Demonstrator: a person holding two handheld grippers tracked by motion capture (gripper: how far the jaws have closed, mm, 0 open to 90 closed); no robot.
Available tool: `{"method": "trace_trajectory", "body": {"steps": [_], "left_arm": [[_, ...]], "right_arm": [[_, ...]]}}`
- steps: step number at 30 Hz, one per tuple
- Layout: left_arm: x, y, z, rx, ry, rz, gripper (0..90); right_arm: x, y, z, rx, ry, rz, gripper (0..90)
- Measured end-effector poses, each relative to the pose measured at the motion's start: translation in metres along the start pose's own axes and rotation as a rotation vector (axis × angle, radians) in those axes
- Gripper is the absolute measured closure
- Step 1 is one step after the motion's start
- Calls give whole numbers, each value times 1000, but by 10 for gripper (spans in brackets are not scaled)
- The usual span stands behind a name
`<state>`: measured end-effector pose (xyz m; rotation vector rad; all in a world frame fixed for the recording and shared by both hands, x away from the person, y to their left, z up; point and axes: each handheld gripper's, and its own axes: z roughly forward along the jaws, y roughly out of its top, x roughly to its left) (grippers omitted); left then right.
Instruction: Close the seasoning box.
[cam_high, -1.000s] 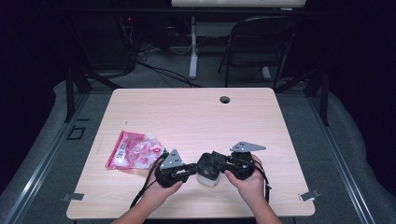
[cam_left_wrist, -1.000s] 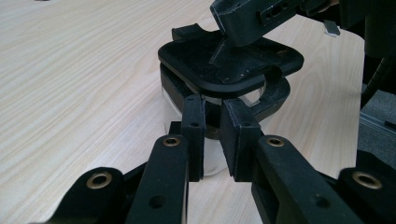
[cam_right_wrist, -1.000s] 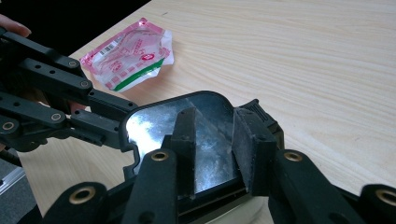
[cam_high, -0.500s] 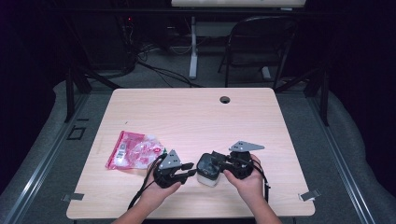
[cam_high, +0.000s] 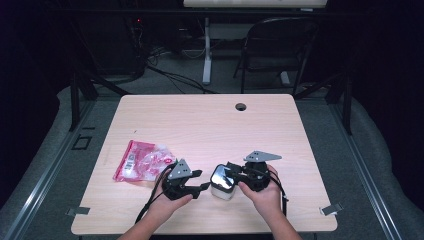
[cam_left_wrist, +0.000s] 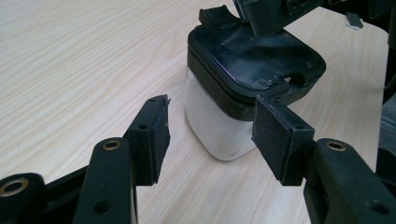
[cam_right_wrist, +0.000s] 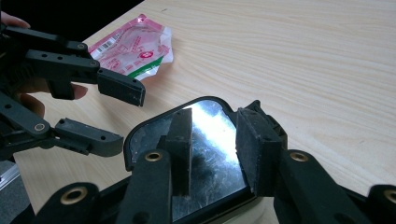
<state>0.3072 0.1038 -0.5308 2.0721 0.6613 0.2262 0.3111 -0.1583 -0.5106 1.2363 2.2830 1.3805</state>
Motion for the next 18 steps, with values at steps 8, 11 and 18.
{"method": "trace_trajectory", "body": {"steps": [8,11,18], "left_arm": [[5,1,-5,-18,21,-18,453],[7,1,-7,-26,29,-23,453],[13,2,-13,-38,55,-42,454]], "right_arm": [[0,0,0,-1,2,0,660],[1,1,-1,-13,6,4,657],[3,5,-7,-33,7,-5,640]]}}
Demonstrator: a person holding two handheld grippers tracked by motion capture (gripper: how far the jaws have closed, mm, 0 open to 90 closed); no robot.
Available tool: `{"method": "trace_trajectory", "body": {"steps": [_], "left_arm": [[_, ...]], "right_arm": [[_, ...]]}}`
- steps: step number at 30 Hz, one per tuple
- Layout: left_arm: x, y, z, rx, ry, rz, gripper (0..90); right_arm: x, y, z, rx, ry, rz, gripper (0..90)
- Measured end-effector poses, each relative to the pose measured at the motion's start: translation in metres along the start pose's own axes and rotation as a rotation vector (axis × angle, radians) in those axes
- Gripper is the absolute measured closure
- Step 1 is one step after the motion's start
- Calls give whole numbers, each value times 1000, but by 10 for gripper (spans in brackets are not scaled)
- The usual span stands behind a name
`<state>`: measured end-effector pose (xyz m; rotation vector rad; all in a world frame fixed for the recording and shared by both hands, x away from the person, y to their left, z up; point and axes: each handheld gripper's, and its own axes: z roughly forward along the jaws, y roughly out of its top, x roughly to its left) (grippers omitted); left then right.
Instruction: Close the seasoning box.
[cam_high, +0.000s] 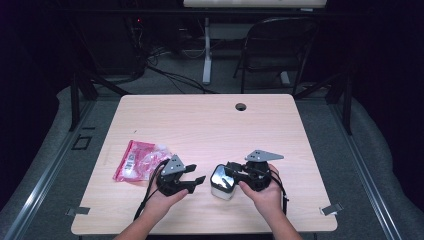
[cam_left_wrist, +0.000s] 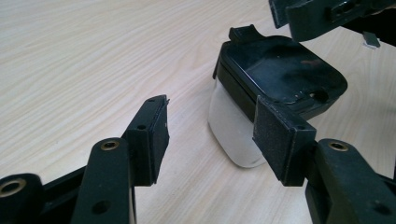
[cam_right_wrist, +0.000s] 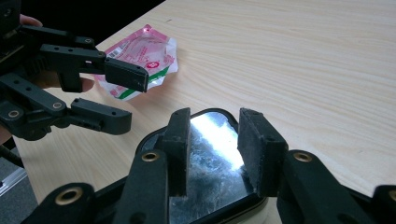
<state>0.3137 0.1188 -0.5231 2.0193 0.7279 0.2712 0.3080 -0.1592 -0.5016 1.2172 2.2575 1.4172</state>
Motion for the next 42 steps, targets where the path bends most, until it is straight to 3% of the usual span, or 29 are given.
{"method": "trace_trajectory", "body": {"steps": [14,29,35,38,40,42], "left_arm": [[20,0,-12,-41,55,-54,456],[43,-5,-22,-54,118,-113,456],[55,-8,-29,-68,153,-144,453],[62,-11,-33,-66,205,-144,451],[69,-14,-36,-64,217,-166,450],[76,-18,-39,-73,233,-203,449]], "right_arm": [[-13,4,-13,-53,-20,42,604],[-22,3,-16,-59,-46,59,575],[-35,0,-21,-58,-97,78,533],[-44,-3,-22,-46,-151,74,516],[-51,-7,-21,-17,-205,73,509],[-59,-13,-20,-7,-221,100,503]]}}
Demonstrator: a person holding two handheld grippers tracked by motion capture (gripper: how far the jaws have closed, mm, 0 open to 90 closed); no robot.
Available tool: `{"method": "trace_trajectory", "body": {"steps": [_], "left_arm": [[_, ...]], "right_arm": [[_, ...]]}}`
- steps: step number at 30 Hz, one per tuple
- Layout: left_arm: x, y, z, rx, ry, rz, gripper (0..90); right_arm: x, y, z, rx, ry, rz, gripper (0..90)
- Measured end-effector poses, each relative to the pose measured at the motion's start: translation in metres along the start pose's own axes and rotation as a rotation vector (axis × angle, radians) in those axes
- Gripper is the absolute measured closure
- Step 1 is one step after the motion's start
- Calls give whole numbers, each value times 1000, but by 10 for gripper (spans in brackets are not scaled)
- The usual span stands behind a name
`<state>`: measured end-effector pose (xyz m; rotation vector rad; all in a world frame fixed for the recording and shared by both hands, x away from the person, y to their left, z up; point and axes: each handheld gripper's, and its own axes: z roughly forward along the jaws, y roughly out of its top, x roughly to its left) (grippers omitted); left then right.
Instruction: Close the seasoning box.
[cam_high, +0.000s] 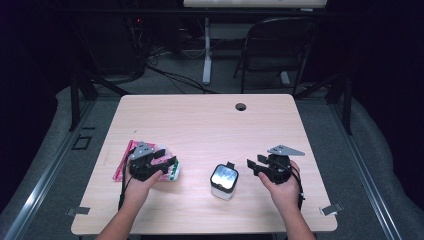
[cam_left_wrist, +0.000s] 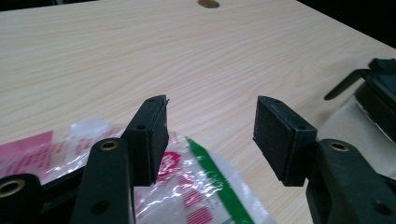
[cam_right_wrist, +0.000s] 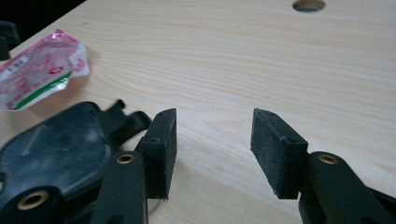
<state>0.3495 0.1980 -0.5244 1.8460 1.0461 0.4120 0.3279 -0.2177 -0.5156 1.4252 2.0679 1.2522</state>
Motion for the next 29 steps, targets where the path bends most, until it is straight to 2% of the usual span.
{"method": "trace_trajectory", "body": {"steps": [3,5,10,20,29], "left_arm": [[8,-2,-2,-9,16,-38,447],[14,-3,-4,-12,29,-68,446],[25,-5,-8,-15,59,-106,441],[35,-7,-11,-27,94,-135,439],[38,-8,-11,-18,108,-143,438]], "right_arm": [[-7,-3,3,16,-30,15,487],[-10,-5,3,10,-28,28,480],[-14,-6,3,13,-41,39,464],[-16,-8,5,28,-61,22,451],[-15,-9,7,29,-56,27,447]]}}
